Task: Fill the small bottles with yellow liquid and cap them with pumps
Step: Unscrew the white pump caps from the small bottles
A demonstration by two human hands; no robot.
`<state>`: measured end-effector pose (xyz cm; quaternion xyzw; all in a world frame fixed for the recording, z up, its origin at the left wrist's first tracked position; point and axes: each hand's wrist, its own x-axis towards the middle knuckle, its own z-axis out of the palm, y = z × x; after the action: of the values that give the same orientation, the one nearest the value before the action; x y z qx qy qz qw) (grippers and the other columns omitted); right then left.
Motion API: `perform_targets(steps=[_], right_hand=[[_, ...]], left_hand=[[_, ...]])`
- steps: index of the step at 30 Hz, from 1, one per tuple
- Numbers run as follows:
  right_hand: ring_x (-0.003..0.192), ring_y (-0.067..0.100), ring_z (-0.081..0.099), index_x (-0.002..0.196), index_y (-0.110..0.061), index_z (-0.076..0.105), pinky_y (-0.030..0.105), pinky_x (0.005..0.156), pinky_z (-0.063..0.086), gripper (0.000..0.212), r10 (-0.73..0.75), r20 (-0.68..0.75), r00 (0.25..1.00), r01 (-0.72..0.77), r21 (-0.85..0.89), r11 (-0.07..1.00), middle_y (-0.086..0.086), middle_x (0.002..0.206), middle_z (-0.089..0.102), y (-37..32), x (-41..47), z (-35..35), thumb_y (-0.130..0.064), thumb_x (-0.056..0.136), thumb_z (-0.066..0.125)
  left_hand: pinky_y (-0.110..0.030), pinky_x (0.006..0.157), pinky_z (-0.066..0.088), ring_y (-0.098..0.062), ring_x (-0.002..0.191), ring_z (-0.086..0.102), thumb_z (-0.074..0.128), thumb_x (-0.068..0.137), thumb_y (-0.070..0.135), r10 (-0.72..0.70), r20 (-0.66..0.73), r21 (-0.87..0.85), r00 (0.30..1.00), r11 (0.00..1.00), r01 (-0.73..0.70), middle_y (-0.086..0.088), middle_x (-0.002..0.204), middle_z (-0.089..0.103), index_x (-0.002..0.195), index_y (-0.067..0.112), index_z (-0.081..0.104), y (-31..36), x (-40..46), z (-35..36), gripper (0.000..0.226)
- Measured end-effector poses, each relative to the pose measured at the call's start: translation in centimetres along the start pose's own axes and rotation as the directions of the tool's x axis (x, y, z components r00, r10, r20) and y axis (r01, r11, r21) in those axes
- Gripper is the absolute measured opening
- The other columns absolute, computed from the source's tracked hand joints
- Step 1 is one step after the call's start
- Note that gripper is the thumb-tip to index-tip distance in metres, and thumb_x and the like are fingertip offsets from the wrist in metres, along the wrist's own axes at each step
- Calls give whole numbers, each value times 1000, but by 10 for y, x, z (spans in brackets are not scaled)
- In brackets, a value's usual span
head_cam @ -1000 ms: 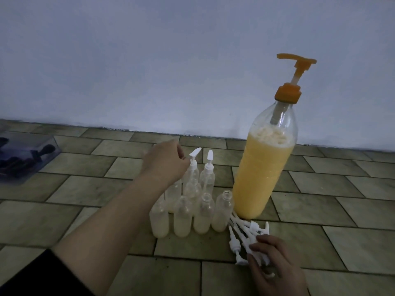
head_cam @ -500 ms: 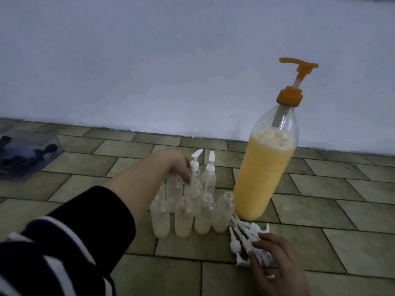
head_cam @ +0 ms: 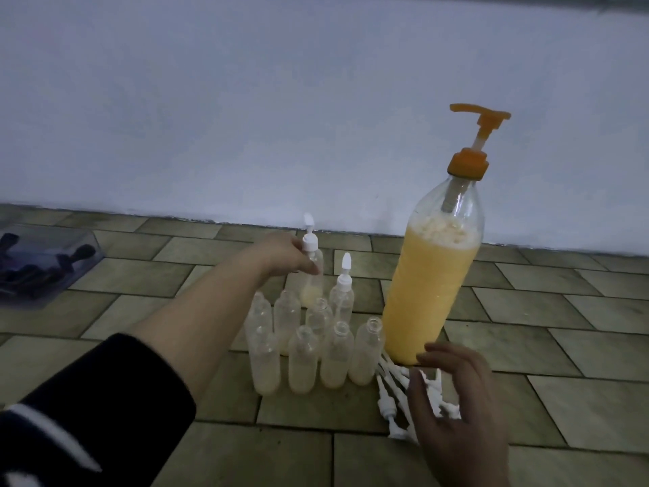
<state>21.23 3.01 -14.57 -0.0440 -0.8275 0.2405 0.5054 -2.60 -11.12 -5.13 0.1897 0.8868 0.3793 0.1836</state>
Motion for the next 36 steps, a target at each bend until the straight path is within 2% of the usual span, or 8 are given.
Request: perform_targets(steps=[4, 8, 11, 17, 21, 24, 29, 36], right_hand=[[93, -3, 51, 95, -23, 57, 10, 81, 38, 16, 4, -46, 999, -1, 72, 997, -9, 95, 56, -41, 47, -1, -24, 79, 58], [82, 0, 54, 105, -27, 59, 4, 69, 37, 24, 197, 33, 980, -199, 216, 956, -14, 93, 58, -70, 94, 14, -32, 82, 66], [85, 3, 56, 113, -31, 58, 12, 66, 45, 38, 364, 128, 922, -386, 321, 865, -15, 101, 59, -83, 122, 25, -41, 78, 71], [70, 2, 59, 94, -18, 68, 6, 61, 45, 20, 335, 118, 935, -355, 262, 897, -6, 81, 63, -89, 137, 28, -29, 79, 75], [74, 4, 63, 95, -26, 67, 14, 65, 49, 18, 293, 293, 910, -367, 243, 898, -9, 81, 67, -86, 140, 20, -24, 78, 75], [86, 5, 64, 118, -30, 59, 21, 77, 55, 49, 255, 401, 880, -369, 237, 899, -11, 101, 65, -82, 145, 13, -16, 75, 78], [88, 7, 64, 139, -34, 37, 25, 80, 55, 82, 313, 388, 867, -451, 340, 825, -10, 100, 65, -75, 152, 1, -25, 70, 80], [94, 10, 64, 134, -32, 44, 36, 87, 54, 74, 372, 305, 877, -479, 486, 730, -5, 101, 69, -76, 154, 5, -13, 71, 79]], left_hand=[[-21, 62, 42, -7, 83, 59, 74, 76, 30, 169, -359, -151, 918, 960, -236, 9, 91, 64, 98, 19, 63, 11, -27, 0, 26], [-21, 78, 48, -6, 94, 62, 76, 75, 30, 293, -583, -313, 758, 780, -542, 8, 99, 66, 100, 26, 63, 16, -56, 14, 28], [-28, 84, 54, -8, 100, 61, 77, 74, 30, 357, -601, -242, 715, 772, -588, 4, 110, 61, 107, 26, 62, 16, -70, 26, 37], [0, 80, 38, 13, 93, 53, 77, 70, 31, 560, -531, 59, 636, 773, -632, 14, 102, 61, 119, 15, 62, 17, -87, 38, 53], [-4, 79, 43, 8, 93, 60, 78, 69, 33, 509, -487, -78, 710, 784, -616, 13, 101, 67, 119, 19, 64, 10, -90, 37, 53], [-8, 76, 48, 6, 90, 63, 76, 67, 36, 488, -464, -154, 740, 778, -609, 17, 97, 68, 114, 26, 64, 8, -94, 37, 50], [-17, 82, 53, 3, 95, 64, 75, 67, 38, 446, -508, -220, 737, 760, -612, 12, 101, 69, 116, 24, 63, 15, -95, 29, 52], [-23, 85, 55, -1, 96, 65, 78, 68, 30, 493, -495, -213, 716, 730, -650, 13, 103, 69, 114, 24, 65, 25, -92, 14, 49]])
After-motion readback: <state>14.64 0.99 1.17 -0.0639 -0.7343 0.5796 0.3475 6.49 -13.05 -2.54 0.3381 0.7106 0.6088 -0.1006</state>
